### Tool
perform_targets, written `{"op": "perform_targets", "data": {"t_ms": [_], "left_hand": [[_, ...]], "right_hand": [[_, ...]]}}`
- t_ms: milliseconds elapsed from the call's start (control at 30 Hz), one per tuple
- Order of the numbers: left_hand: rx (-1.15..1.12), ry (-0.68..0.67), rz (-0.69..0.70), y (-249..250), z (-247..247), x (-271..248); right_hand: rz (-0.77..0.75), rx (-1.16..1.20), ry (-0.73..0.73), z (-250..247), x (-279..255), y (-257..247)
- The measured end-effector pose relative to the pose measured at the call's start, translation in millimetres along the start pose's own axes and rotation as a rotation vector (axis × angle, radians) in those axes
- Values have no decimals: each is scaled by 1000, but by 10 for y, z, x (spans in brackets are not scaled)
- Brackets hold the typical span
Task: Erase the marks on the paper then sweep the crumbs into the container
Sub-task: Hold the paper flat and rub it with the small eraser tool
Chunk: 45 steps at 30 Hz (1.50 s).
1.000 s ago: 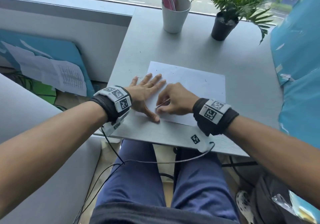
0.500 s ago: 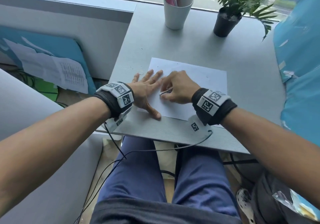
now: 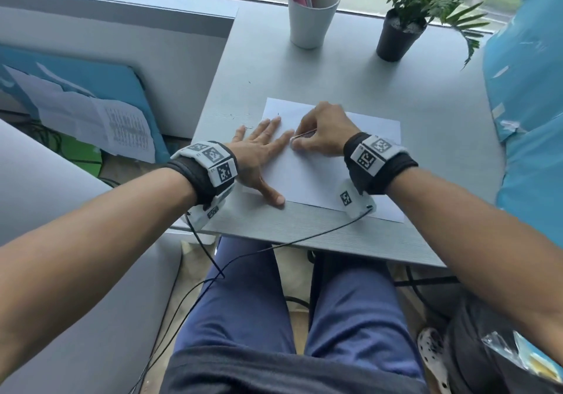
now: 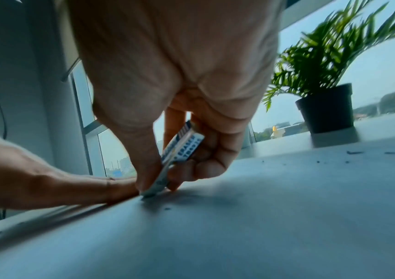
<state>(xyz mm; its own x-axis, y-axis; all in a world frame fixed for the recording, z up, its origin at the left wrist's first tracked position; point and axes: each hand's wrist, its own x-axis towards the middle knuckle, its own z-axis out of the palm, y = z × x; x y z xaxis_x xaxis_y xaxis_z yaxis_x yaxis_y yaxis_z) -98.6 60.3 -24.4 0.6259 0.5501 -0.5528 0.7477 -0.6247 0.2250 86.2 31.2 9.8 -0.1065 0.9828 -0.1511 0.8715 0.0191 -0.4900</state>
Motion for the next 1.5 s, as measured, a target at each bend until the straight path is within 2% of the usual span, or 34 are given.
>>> {"op": "perform_targets", "data": {"t_ms": [67, 133, 200, 233, 300, 367, 400, 500, 533, 633, 700, 800, 833, 867, 933, 1000, 1067, 1100, 1167, 1267, 1333, 1400, 1433, 1467, 1500], "left_hand": [[-14, 17, -9, 2, -1, -14], [-29, 42, -12, -3, 26, -5], [-23, 56, -22, -3, 30, -15], [-26, 54, -26, -5, 28, -22], [-38, 59, -27, -7, 27, -30], [-43, 69, -28, -6, 24, -36], [-46, 68, -27, -11, 22, -30], [-31, 77, -23, -6, 30, -36], [-35, 74, -19, 1, 26, -47], [-39, 85, -25, 10, 25, -53], [-32, 89, -40, 2, 32, -59], [-17, 94, -63, -14, 53, -37], [-14, 88, -64, -16, 51, -32], [-15, 77, -65, -15, 47, -30], [-21, 73, -66, -20, 43, -22], [-24, 74, -68, -21, 41, -34], [-24, 68, -73, -25, 45, -16], [-17, 69, -76, -22, 49, -9], [-13, 69, -77, -25, 50, -8], [-25, 75, -65, -49, 56, 4], [-29, 78, -64, -47, 61, -5], [-20, 74, -69, -41, 63, 7], [-12, 75, -73, -37, 65, 11], [-7, 81, -76, -40, 68, 10], [-10, 86, -75, -47, 68, 4]], "right_hand": [[-17, 3, 34, 39, -10, -31], [-128, -10, -115, 190, -215, -206], [-170, -32, -257, 208, -295, -275], [-137, -44, -236, 156, -197, -239], [-22, 5, -75, 25, 30, -100], [-11, 29, 24, 25, 61, -65], [-53, 21, -7, 87, -16, -122], [-186, -11, -266, 229, -297, -303], [-172, -37, -264, 181, -240, -286], [-25, -21, -24, -16, 131, -82], [-29, -15, 10, 18, 133, -90], [-174, -47, -227, 228, -201, -318], [-179, -41, -273, 226, -223, -332], [-143, -35, -260, 181, -148, -301], [-32, -7, -111, 49, 112, -157], [-12, 7, -2, 14, 210, -94], [-97, -15, -75, 132, 49, -202], [-147, -21, -169, 195, -92, -282], [-173, -38, -265, 200, -165, -319], [-14, -25, -70, -4, 205, -116], [-8, -9, 5, -38, 262, -64], [-119, -48, -94, 118, 53, -182], [-175, -55, -200, 195, -116, -270], [-200, -54, -286, 226, -211, -309], [-198, -66, -310, 194, -198, -301]]}}
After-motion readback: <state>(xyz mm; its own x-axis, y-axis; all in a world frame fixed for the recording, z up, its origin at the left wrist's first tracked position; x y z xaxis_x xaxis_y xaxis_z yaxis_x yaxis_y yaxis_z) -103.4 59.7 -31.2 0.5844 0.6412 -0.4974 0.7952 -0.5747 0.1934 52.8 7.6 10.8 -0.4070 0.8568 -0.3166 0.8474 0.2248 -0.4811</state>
